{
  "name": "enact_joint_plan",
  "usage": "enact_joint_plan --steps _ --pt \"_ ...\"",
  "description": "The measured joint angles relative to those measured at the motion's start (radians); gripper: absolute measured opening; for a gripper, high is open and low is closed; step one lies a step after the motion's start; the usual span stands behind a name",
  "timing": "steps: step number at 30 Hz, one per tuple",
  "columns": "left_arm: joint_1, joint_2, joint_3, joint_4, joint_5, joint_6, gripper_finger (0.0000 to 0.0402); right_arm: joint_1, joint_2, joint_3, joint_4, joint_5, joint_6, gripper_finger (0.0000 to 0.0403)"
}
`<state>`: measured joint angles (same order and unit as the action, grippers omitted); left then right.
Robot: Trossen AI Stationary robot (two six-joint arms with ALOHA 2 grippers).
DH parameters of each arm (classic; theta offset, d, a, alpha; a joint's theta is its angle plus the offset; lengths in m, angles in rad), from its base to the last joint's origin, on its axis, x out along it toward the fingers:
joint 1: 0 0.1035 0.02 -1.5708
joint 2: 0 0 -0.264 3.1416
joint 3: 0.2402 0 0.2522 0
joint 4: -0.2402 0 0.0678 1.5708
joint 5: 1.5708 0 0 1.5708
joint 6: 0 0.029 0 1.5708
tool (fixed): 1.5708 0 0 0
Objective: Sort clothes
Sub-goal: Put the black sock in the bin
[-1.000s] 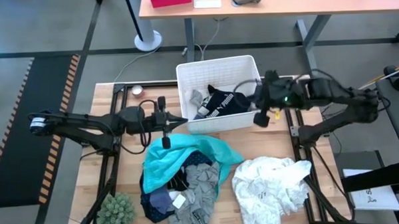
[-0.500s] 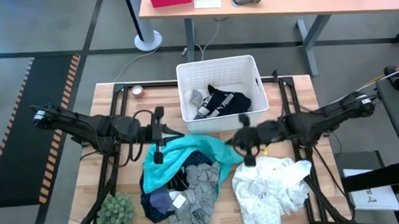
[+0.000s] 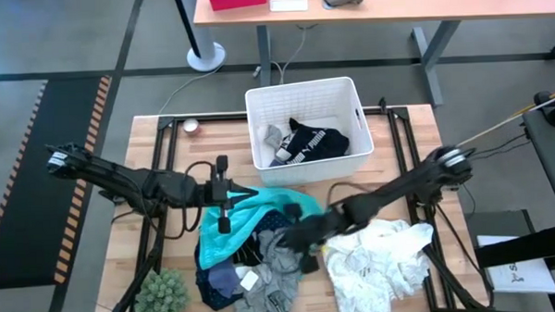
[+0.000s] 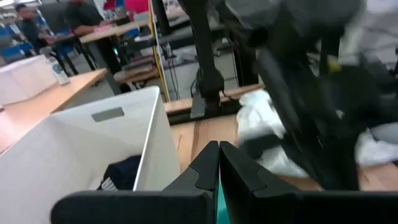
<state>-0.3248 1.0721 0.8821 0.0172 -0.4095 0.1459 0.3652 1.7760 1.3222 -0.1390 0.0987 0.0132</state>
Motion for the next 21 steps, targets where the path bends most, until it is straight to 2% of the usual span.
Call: enact_joint_plan --steps 3,7,13,17,21 --pt "-0.002 -0.010 -0.016 0.056 0.000 0.008 0.0000 0.005 0.104 0.120 -0.095 -0.038 -0.003 0.0041" --pt "-0.002 -0.016 -0.029 0.096 0.000 0.037 0.0000 0.005 0.197 0.240 -0.187 -0.112 -0.013 0.0102" --pt "-0.002 -0.020 -0.029 0.111 0.000 0.055 0.0000 -0.021 0.225 0.276 -0.178 -0.167 -0.068 0.0185" --pt "-0.001 -0.021 -0.029 0.114 0.000 0.059 0.0000 -0.039 0.241 0.274 -0.157 -0.187 -0.082 0.0209" --pt "-0.001 -0.021 -0.029 0.143 -0.035 0.074 0.0000 -0.052 0.258 0.275 -0.121 -0.204 -0.084 0.0208"
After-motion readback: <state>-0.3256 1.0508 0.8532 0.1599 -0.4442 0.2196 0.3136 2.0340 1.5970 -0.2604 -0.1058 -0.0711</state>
